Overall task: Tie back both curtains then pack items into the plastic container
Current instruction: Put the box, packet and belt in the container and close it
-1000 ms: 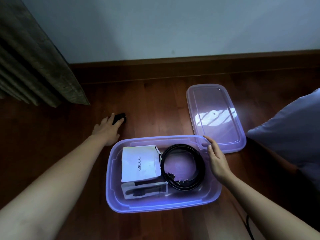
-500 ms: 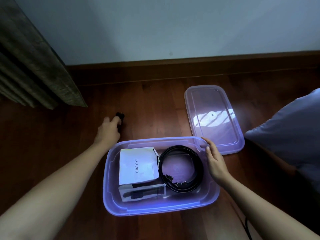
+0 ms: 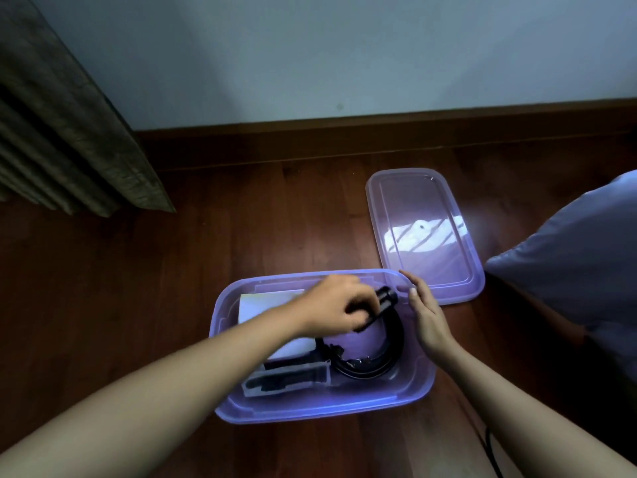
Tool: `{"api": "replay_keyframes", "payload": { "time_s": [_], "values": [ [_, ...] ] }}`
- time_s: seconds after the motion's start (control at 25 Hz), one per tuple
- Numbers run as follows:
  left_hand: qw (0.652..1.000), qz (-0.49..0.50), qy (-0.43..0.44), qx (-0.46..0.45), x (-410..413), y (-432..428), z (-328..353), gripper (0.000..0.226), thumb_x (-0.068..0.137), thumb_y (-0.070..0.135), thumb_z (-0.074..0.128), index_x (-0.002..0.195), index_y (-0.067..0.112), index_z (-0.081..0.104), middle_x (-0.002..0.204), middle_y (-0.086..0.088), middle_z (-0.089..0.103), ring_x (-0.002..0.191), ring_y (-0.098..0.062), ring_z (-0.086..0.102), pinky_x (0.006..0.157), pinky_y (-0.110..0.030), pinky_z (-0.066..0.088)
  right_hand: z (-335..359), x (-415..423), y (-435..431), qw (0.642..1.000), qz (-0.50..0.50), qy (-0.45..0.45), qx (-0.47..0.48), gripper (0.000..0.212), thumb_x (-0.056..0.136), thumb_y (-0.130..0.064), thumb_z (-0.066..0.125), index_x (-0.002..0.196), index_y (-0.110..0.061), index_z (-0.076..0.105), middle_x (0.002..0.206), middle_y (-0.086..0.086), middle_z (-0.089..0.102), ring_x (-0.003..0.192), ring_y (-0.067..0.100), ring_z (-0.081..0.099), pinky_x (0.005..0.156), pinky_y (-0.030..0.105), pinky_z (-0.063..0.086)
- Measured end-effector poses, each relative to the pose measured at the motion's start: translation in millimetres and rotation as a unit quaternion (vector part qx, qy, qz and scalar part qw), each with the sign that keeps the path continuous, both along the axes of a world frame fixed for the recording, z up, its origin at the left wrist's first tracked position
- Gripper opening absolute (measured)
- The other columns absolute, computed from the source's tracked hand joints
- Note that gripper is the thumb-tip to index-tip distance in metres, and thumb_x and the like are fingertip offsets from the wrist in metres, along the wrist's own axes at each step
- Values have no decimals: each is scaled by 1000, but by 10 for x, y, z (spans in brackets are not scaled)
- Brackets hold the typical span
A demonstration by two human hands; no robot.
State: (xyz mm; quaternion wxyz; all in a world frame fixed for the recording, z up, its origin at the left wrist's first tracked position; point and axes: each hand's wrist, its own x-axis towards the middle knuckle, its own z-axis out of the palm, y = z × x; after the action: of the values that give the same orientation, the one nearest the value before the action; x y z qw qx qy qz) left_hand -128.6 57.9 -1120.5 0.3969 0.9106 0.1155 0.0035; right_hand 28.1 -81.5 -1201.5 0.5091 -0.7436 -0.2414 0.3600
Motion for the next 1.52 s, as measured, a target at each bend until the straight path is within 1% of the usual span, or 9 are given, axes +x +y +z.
{"api": "replay_keyframes", "payload": {
  "time_s": [0.28, 0.4, 0.52, 0.64, 0.84, 1.0, 1.16, 1.32, 1.52],
  "values": [
    [957, -61, 177, 221, 89, -423, -536, 33, 88, -1, 44, 121, 4, 50, 116, -22, 50, 102, -41, 54, 84, -48, 45, 65, -1, 6, 1000, -8, 26, 6, 28, 101, -12, 35, 124, -21, 47, 111, 3, 55, 95, 8, 53, 78, 5, 43],
    [945, -75, 217, 233, 57, -393, -585, 30, 91, 0, 43, 120, 4, 50, 117, -23, 53, 106, -41, 55, 85, -48, 45, 75, 97, 43, 979, -138, 148, 16, 24, 101, -21, 36, 119, -19, 51, 95, 1, 58, 80, 13, 55, 65, 17, 50],
    [957, -70, 161, 230, 27, -366, -570, 36, 91, 4, 40, 126, 8, 47, 122, -24, 51, 102, -42, 55, 84, -48, 45, -212, 343, 75, 919, -359, 157, -40, 15, 91, -29, 56, 96, -16, 54, 83, 5, 55, 72, 22, 56, 67, 34, 48],
    [977, -27, 23, 209, -30, -328, -547, 48, 86, 9, 34, 132, 11, 45, 104, -20, 60, 86, -40, 60, 68, -45, 50, -539, 689, 123, 866, -443, 162, -167, 67, 67, -38, 76, 118, -2, 52, 104, 14, 62, 92, 34, 64, 84, 46, 54],
    [983, 11, -73, 170, -187, -229, -479, 47, 79, 17, 27, 125, 22, 29, 89, -16, 60, 75, -41, 61, 58, -45, 53, -1048, 1188, 120, 879, -373, 199, -220, 76, 59, -28, 78, 124, -2, 49, 120, 20, 62, 89, 35, 65, 39, 38, 54],
    [981, 42, -96, 161, -249, -171, -451, 44, 80, 21, 28, 124, 26, 29, 92, -13, 63, 74, -41, 61, 58, -44, 53, -544, 997, 285, 905, -327, 168, -216, 67, 69, -35, 67, 127, -8, 48, 112, 7, 57, 91, 27, 59, 73, 40, 57],
    [976, 93, -106, 166, -266, -86, -380, 30, 87, 28, 34, 117, 26, 38, 87, -12, 68, 73, -38, 62, 57, -39, 51, -54, 933, 556, 888, -395, 222, -73, 32, 64, -31, 74, 87, -16, 55, 75, -1, 52, 53, 10, 43, 38, 18, 39],
    [965, 216, -127, 81, -297, 80, -198, 25, 91, 30, 42, 99, 15, 60, 72, -2, 64, 64, -17, 52, 61, -32, 43, 445, 889, 727, 857, -362, 331, 156, 37, 90, -10, 56, 123, -19, 44, 84, -3, 60, 50, 8, 64, 48, 29, 55],
    [883, 427, -132, -144, -568, 569, 67, 14, 97, 23, 46, 91, 21, 58, 81, -5, 65, 49, -10, 62, 51, -20, 45, 996, 879, 457, 903, -195, 325, 201, 25, 93, -14, 44, 113, -12, 59, 88, -2, 75, 73, 9, 70, 71, 22, 58]
  ]
}}
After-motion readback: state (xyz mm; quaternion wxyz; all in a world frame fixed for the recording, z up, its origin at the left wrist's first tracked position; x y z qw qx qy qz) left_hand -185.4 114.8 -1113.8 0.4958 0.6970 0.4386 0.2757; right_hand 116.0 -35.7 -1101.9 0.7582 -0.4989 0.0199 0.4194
